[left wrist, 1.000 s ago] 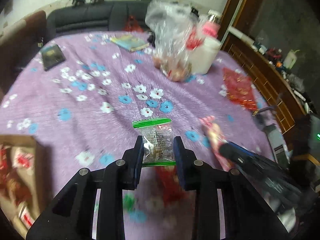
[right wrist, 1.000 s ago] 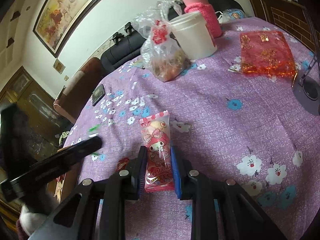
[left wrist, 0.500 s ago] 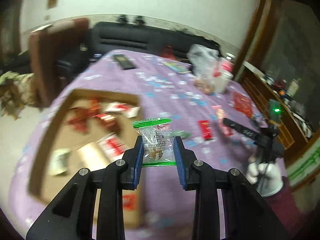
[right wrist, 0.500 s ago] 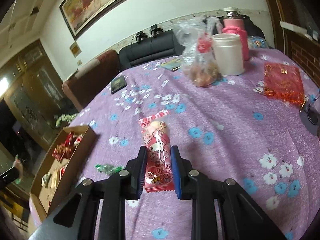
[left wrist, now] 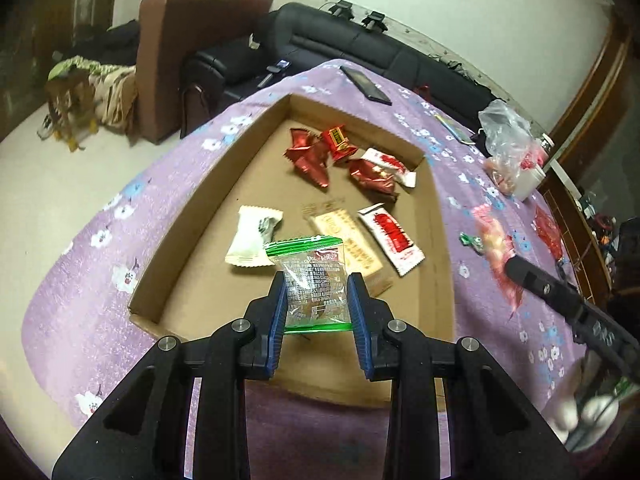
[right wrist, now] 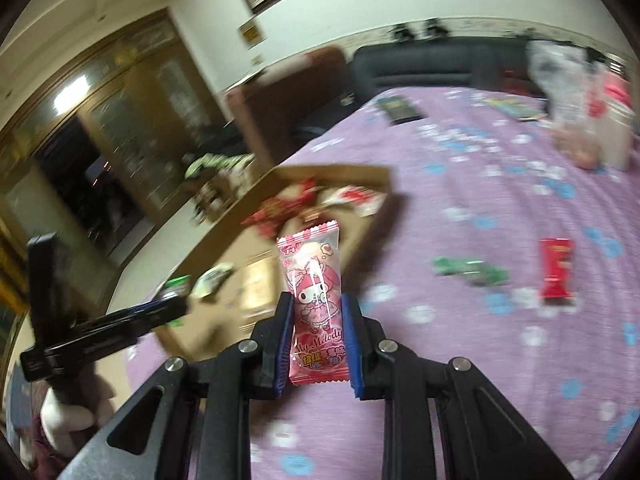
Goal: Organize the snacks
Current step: 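Carry the pink packet and green-zip bag over the box and open both tools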
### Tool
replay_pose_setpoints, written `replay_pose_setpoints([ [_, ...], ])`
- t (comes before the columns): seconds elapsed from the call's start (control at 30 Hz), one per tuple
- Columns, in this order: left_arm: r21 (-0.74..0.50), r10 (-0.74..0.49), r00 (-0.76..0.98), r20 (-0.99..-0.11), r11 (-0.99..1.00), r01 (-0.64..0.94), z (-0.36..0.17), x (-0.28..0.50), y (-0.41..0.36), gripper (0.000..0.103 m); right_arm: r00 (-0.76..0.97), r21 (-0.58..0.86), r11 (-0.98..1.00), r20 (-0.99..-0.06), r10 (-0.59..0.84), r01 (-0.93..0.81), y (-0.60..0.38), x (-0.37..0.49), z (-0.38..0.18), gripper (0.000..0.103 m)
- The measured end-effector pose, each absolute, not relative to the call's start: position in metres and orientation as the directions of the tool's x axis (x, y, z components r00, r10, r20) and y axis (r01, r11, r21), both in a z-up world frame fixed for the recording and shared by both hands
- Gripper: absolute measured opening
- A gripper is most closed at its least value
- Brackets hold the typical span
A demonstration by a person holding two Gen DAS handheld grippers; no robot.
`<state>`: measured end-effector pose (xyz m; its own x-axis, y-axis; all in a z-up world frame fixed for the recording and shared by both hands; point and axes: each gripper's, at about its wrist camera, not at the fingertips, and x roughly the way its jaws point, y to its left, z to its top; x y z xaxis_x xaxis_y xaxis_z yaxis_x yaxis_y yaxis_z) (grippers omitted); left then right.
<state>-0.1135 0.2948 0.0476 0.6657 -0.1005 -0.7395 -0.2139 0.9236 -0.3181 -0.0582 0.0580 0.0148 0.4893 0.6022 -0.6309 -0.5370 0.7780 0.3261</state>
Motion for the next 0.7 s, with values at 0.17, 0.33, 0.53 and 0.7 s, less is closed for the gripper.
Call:
replay_pose_setpoints([
  [0.17, -0.307, -0.084, 0.654, -0.752, 0.923, -0.234, 0.041, -0.101, 0.308, 0.029, 0.425, 0.309, 0.744, -0.665, 0.614, -0.593, 0.104, -0.067, 0.007, 0.026],
  [0.33, -0.291, -0.057, 0.645, -0.762, 0.92, -0.263, 0.034, -0.091, 0.317, 0.029, 0.386, 0.272, 0.731, -0.707, 0.593, -0.626, 0.139, -0.071, -0.008, 0.026],
  [0.53, -0.275, -0.035, 0.653, -0.756, 0.923, -0.269, 0.04, -0.1, 0.319, 0.029, 0.363, 0.239, 0.737, -0.749, 0.555, -0.633, 0.161, -0.069, -0.029, 0.027],
  [0.7, -0.201, 0.067, 0.657, -0.751, 0.924, -0.325, 0.052, -0.112, 0.319, 0.038, 0.361, 0.251, 0.736, -0.744, 0.562, -0.628, 0.164, -0.07, -0.035, 0.032],
])
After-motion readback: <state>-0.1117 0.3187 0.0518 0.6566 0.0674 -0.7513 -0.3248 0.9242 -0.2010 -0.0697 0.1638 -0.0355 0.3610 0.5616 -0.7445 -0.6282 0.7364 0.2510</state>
